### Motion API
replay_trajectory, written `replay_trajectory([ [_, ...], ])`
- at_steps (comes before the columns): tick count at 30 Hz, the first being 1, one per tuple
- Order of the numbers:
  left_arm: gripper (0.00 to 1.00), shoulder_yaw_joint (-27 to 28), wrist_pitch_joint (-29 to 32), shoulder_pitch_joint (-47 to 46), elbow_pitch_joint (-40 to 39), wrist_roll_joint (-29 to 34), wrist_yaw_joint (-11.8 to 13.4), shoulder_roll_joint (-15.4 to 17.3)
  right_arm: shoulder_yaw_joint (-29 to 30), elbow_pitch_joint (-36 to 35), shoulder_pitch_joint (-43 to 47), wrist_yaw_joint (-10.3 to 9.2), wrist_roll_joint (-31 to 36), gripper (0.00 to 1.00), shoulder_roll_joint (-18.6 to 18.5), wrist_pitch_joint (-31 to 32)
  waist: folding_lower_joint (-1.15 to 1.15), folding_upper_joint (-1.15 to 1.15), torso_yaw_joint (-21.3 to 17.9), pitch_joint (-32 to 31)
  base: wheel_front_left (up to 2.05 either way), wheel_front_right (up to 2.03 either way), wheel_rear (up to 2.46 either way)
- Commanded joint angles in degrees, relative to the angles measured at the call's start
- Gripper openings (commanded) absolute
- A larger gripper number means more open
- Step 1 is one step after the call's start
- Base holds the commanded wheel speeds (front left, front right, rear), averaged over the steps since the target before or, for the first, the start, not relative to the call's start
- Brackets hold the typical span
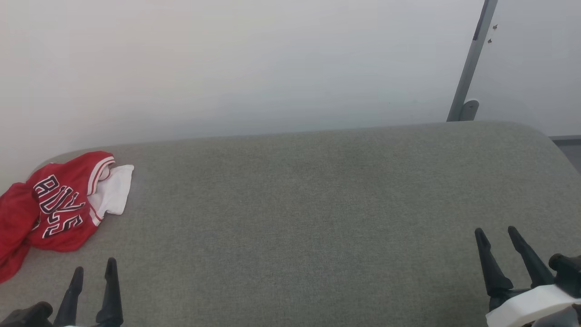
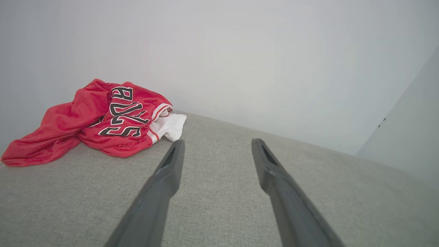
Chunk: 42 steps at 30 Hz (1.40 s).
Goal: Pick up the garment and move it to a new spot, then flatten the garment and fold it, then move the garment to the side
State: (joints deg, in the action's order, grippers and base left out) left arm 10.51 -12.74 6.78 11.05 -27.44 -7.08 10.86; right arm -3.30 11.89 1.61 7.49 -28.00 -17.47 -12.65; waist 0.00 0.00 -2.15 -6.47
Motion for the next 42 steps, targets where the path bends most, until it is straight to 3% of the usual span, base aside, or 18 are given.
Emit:
replay_trajectory([
  [1, 1.00, 0.15, -0.62, 0.43, 0.14, 1.36, -0.29, 0.49, 0.02, -0.45, 0.38, 0.00, 1.43, 1.00, -0.37, -0.66, 0.00, 0.00, -0.03, -0.12, 0.00, 0.00, 0.00],
  [21, 1.00, -1.92, -2.60, 1.86, 3.17, 4.86, -0.39, 2.98, -0.78, -1.11, 0.49, 0.00, 8.40, 1.00, -1.72, -2.69, 0.00, 0.00, -0.42, -1.67, 0.00, 0.00, 0.00],
  [29, 1.00, -3.30, -2.53, 1.72, 4.44, 3.12, -0.39, 4.24, -1.00, -0.74, 0.64, 0.00, 8.40, 1.00, -1.52, -2.65, 0.00, 0.00, -0.29, -2.02, 0.00, 0.00, 0.00],
  [42, 1.00, -4.42, -2.53, 1.16, 5.06, 5.35, -0.40, 5.48, -0.55, -1.01, 1.12, 0.00, 8.69, 1.00, -1.18, -2.65, 0.00, 0.00, 0.14, -2.36, 0.00, 0.00, 0.00],
])
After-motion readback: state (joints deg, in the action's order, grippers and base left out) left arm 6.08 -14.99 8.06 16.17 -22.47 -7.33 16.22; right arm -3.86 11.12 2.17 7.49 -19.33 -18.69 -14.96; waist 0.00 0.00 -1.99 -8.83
